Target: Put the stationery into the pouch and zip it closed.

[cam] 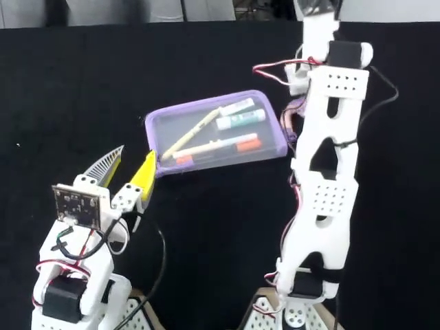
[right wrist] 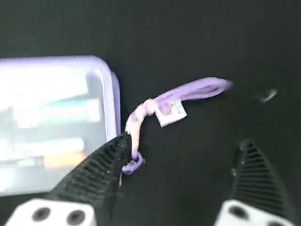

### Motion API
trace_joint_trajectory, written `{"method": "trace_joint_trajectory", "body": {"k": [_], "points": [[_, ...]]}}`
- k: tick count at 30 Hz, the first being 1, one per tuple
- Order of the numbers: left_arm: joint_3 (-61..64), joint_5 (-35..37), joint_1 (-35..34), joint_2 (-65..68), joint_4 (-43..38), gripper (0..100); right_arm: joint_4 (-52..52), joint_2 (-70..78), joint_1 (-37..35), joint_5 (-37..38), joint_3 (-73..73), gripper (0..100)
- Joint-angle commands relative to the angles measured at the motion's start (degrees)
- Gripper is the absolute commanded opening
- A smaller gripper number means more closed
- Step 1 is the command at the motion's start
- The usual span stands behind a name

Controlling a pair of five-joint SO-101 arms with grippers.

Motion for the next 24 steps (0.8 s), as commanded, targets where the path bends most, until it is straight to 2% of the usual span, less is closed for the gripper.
{"method": "trace_joint_trajectory", "body": {"k": [1,7,10,12,15,19,21,24], "points": [[-3.9,0.5,-0.6,0.4,-1.1,19,1.5,-4.8,-3.0,-2.2,-7.8,36.0],[-4.2,0.5,-0.7,0.4,-1.2,19,1.5,-4.8,-6.4,-2.2,-16.2,36.1],[-5.4,0.4,-0.8,0.4,-4.0,18,1.5,-5.7,-6.6,-2.6,-19.8,36.1],[-7.5,0.4,-3.0,0.4,-6.2,18,1.5,-8.5,-6.4,-2.6,-18.9,36.0],[-12.2,0.5,-6.9,0.4,-8.4,12,1.5,-13.4,-5.4,-2.8,-19.1,35.6],[-18.5,0.5,-11.0,0.4,-8.4,3,1.5,-22.0,-4.2,-8.4,-19.6,24.5],[-20.9,0.9,-12.9,0.3,-7.4,3,1.5,-26.6,-3.1,-11.5,-19.6,16.1],[-26.6,1.0,-13.6,0.2,0.0,3,1.5,-32.8,-1.7,-14.6,-19.6,4.4]]}}
